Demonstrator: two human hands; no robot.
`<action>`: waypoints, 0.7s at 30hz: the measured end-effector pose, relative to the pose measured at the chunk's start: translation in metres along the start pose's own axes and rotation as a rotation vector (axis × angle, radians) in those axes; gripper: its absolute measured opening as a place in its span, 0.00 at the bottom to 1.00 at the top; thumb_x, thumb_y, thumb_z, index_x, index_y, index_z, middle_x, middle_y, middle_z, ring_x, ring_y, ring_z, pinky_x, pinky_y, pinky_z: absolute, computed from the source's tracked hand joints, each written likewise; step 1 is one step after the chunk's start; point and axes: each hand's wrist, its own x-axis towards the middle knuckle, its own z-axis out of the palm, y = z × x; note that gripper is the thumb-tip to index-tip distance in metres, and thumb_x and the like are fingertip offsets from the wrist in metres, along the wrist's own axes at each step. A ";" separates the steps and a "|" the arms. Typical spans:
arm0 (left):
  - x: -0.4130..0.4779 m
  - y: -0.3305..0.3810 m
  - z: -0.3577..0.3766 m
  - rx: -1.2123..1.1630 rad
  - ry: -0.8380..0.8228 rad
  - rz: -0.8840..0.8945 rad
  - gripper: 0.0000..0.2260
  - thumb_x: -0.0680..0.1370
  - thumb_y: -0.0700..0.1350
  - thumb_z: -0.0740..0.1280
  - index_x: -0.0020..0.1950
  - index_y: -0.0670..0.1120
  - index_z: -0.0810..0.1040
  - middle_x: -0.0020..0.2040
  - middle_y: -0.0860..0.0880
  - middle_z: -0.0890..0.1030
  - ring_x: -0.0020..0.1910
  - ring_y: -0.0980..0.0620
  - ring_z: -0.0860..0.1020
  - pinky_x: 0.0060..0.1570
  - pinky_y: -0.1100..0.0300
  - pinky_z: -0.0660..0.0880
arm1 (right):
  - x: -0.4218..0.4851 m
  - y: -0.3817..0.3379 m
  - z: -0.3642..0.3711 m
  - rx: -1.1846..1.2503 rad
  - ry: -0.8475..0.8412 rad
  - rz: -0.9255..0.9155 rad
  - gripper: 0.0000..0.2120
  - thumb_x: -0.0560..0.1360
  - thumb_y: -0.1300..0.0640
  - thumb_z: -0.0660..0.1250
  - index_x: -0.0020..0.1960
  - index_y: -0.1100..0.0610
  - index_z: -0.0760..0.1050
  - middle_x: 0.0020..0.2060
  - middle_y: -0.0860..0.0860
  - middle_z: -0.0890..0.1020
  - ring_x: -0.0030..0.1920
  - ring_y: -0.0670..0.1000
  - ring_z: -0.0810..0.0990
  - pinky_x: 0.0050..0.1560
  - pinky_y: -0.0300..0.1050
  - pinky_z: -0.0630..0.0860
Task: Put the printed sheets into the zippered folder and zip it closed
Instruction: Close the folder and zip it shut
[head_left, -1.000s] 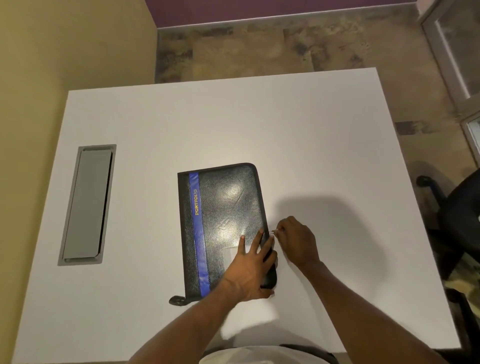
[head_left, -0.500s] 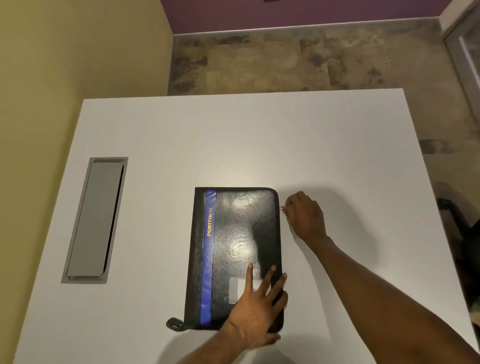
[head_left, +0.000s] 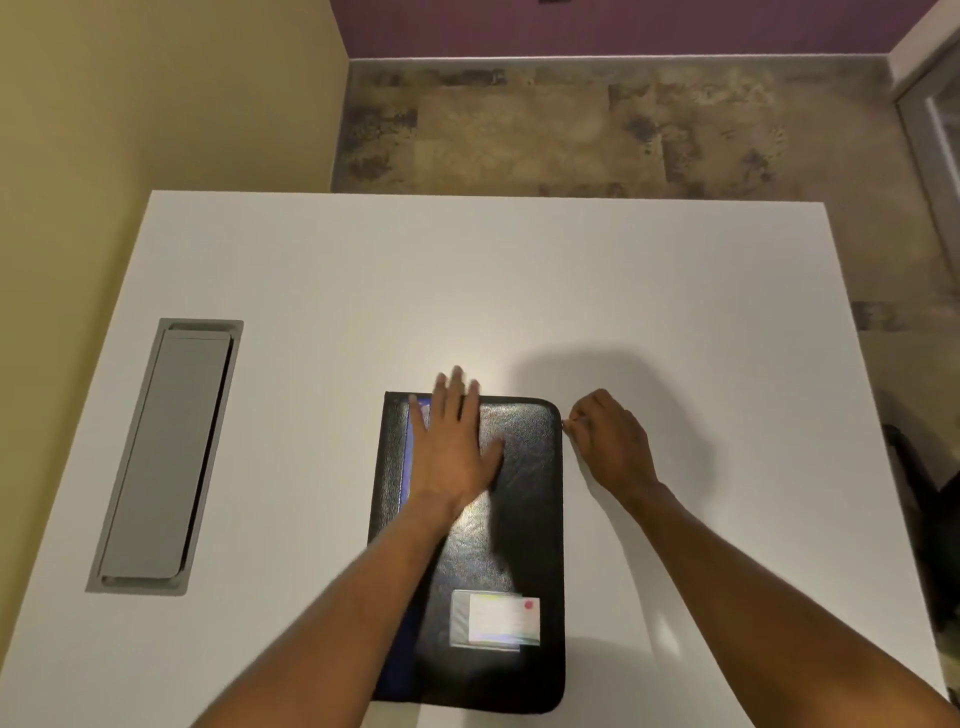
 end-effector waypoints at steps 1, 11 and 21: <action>0.011 -0.007 -0.005 0.005 0.005 -0.041 0.35 0.82 0.64 0.55 0.84 0.47 0.57 0.86 0.44 0.49 0.85 0.42 0.46 0.79 0.30 0.48 | 0.000 0.000 0.000 0.016 0.001 0.011 0.06 0.80 0.56 0.68 0.49 0.58 0.79 0.50 0.54 0.80 0.47 0.59 0.81 0.51 0.56 0.77; 0.024 -0.014 -0.002 -0.071 -0.041 -0.162 0.24 0.83 0.63 0.56 0.70 0.49 0.74 0.84 0.45 0.59 0.84 0.41 0.54 0.75 0.24 0.48 | 0.003 0.006 0.009 0.060 0.012 0.019 0.05 0.80 0.54 0.69 0.48 0.55 0.78 0.48 0.51 0.80 0.44 0.57 0.80 0.49 0.55 0.78; 0.015 -0.014 0.003 -0.150 0.003 -0.152 0.29 0.83 0.64 0.52 0.78 0.50 0.68 0.84 0.47 0.60 0.85 0.47 0.52 0.76 0.26 0.41 | 0.047 0.011 0.008 0.069 -0.058 -0.159 0.03 0.80 0.56 0.67 0.51 0.51 0.79 0.52 0.48 0.79 0.44 0.53 0.80 0.46 0.53 0.79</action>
